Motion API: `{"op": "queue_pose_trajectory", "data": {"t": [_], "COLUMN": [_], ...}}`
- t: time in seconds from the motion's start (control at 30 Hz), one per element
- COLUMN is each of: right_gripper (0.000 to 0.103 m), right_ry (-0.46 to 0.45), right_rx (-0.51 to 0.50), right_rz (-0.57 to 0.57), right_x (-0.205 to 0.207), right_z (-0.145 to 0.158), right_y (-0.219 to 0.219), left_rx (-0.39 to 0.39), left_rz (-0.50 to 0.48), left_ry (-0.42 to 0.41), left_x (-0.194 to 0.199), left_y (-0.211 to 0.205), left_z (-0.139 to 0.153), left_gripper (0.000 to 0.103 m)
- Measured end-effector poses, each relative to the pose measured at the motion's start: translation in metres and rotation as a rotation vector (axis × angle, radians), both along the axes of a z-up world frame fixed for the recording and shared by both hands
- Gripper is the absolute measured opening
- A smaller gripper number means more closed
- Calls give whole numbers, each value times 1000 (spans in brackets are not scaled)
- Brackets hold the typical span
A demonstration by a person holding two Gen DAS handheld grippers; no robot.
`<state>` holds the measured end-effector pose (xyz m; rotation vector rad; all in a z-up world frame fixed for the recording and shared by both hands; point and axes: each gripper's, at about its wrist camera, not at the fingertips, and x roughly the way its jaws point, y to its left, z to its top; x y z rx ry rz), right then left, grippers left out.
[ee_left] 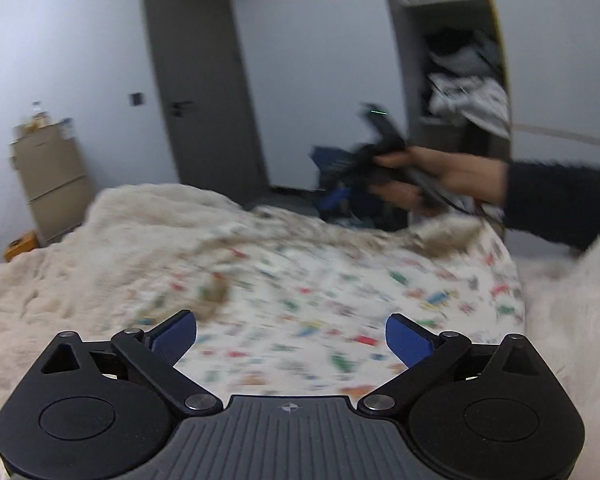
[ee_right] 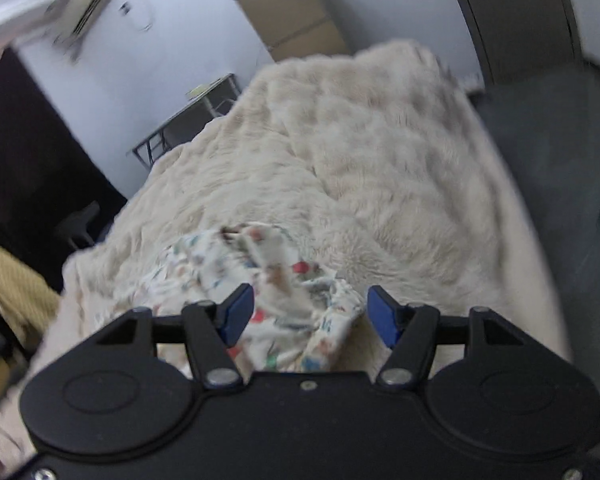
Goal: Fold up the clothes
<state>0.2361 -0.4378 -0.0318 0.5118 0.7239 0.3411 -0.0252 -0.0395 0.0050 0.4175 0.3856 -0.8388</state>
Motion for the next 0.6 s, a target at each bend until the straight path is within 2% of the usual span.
{"op": "queue_pose_trajectory", "data": {"t": [0.03,0.1,0.17,0.2,0.23,0.3,0.37,0.4,0.47,0.5,0.53,0.57,0.6], "right_gripper": [66,65,39,10,2,2,2,2,15,38,70,76,75], "right_ry": [11,21,36,44,37,11,-8,-20,-22,-11,4,29,66], "right_rx": [38,72,117,159,194,194,126,91,40,22,11,21,48], "right_rz": [-3,-6,-3,10,20,21,29,36,13,-16,-39,-53,-61], "right_x": [8,16,27,31,32,30,27,27,29,30,32,34,35], "right_z": [-11,-20,-31,-33,-32,-26,-19,-17,-11,-13,-15,-20,-28], "right_y": [2,4,5,3,0,1,8,12,15,15,15,13,10], "left_rx": [8,26,23,20,8,-20,-32,-33,-32,-32,-32,-32,-33], "left_rz": [-10,-32,-33,-33,-32,-30,-30,-29,-30,-32,-32,-32,-32], "left_ry": [6,16,25,30,39,64,84,90,94,94,97,100,103], "left_x": [0,-1,0,0,0,4,6,6,5,5,4,4,4], "left_y": [-2,-5,-3,-1,0,5,6,7,7,6,6,6,5], "left_z": [-5,-16,-18,-19,-20,-23,-25,-25,-27,-27,-28,-28,-29], "left_gripper": [101,100,100,100,100,100,100,100,100,100,100,100,100]}}
